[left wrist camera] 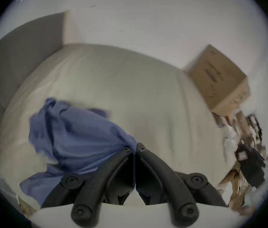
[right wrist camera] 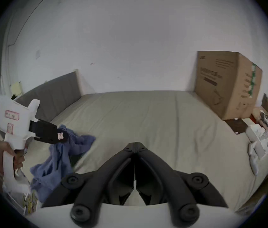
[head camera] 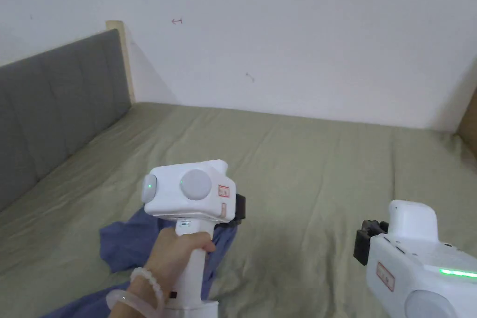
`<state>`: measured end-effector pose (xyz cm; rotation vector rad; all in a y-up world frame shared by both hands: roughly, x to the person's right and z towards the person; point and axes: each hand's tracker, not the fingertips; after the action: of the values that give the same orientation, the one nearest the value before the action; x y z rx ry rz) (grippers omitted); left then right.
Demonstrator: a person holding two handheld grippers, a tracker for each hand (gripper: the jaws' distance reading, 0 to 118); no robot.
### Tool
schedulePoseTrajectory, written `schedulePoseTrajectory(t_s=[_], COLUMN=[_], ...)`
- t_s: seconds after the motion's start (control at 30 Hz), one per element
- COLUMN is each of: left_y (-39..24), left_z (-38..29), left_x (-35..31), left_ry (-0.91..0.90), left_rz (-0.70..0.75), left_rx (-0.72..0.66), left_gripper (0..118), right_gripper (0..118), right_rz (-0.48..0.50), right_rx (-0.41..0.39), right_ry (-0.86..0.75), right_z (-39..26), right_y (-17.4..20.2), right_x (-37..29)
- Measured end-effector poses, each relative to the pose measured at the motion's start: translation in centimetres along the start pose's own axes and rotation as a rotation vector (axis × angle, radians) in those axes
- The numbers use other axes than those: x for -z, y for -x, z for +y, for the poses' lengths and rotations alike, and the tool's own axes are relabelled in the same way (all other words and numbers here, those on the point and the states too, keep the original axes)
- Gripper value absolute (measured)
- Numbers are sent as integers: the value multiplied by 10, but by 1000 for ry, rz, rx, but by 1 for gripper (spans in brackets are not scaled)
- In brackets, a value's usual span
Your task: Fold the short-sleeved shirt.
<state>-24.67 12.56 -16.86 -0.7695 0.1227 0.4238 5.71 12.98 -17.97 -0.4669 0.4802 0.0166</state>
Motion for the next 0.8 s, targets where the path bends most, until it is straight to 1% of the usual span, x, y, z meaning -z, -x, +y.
schedulePoseTrajectory(t_s=[0.03,0.07,0.1,0.17,0.27,0.3,0.33,0.37,0.43,0.47,0.5,0.53,0.63,0.7,0.73,0.77,0.8], left_y=[-29,-59,-84,-136,-185,-193,-202,-208,-215,-214,-212,-209,-193,-184,-179,-175,-174], left_z=[2,1,-1,-12,-34,-42,-52,-65,-94,-109,-123,-140,-179,-192,-194,-190,-186], left_x=[0,-1,-3,-12,-13,-7,3,17,54,75,94,114,155,169,171,175,174], left_ry=[-9,-20,-32,-54,-28,0,35,54,143,196,248,324,423,442,437,420,424], left_rz=[-31,-51,-79,-205,-368,-376,-372,-326,-217,-198,-181,-130,-52,-14,-24,-59,-59], left_rx=[52,142,202,287,326,320,353,407,455,458,449,439,409,418,389,359,344], left_gripper=[0,0,0,0,0,0,0,0,0,0,0,0,0,0,1,3,7], right_gripper=[0,0,0,0,0,0,0,0,0,0,0,0,0,0,0,0,0], right_rz=[-35,-71,-97,-160,-231,-251,-271,-283,-297,-303,-309,-313,-317,-319,-319,-315,-310], right_rx=[24,45,61,112,165,174,186,198,220,230,238,243,237,228,226,226,229], right_ry=[-19,-35,-50,-82,-104,-107,-107,-108,-91,-82,-68,-47,-10,13,23,28,32], right_z=[4,8,11,15,15,14,11,7,-2,-7,-12,-17,-30,-34,-35,-36,-37], right_y=[-16,-30,-43,-72,-107,-116,-125,-132,-145,-149,-152,-154,-157,-158,-157,-156,-156], right_x=[-8,-15,-22,-39,-58,-63,-69,-74,-79,-80,-79,-79,-76,-72,-70,-67,-65])
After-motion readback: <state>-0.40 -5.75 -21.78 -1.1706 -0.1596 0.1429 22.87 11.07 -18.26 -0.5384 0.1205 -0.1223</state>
